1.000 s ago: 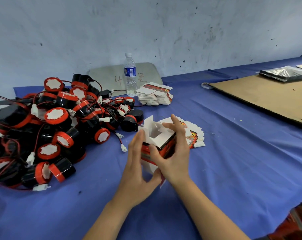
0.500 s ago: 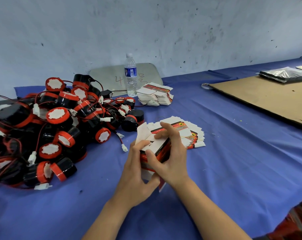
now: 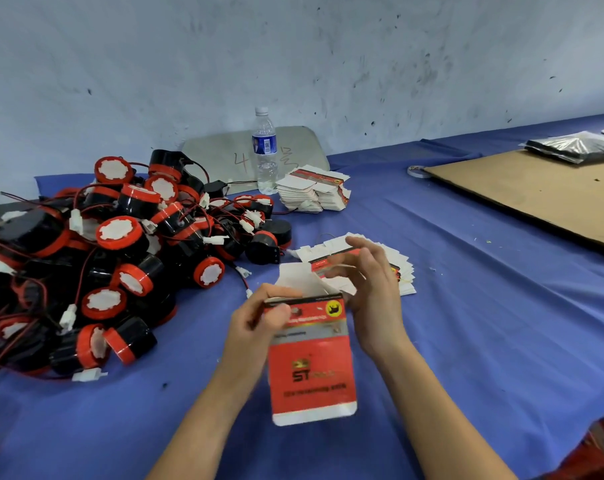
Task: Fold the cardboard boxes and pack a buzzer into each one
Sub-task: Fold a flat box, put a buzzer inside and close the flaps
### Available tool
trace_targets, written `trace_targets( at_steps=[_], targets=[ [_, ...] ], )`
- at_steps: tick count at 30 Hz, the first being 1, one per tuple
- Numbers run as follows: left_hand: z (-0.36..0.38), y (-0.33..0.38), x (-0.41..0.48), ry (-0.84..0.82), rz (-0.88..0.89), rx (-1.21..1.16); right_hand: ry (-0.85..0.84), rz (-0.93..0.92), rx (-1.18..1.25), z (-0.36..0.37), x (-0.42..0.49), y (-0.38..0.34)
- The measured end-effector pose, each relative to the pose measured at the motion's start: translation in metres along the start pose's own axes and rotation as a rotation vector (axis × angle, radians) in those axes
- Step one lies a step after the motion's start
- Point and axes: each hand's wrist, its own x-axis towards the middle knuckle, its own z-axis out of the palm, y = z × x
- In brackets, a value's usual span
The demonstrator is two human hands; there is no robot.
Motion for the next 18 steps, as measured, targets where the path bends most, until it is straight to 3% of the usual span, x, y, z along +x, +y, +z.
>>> trace_targets(
  at_steps=[3,6,10,18],
  targets=[
    [-0.006,0.000,0.001,-0.040,-0.222,-0.294,-0.118,0.284,0.017,0.002,0.002,0.000],
    [-0.001,0.000,-0.001,-0.017,-0.355,-0.454,-0.286,0.446,0.167,0.011,-0.008,0.011],
    [-0.003,-0.005,0.002,-0.001,-0.360,-0.506,-0.408,0.589,0.376,0.016,-0.012,0.012],
    [-0.015,-0.017,0.007,-0.100,-0.225,-0.332,-0.560,0.669,0.510,0.007,-0.011,0.016]
  ],
)
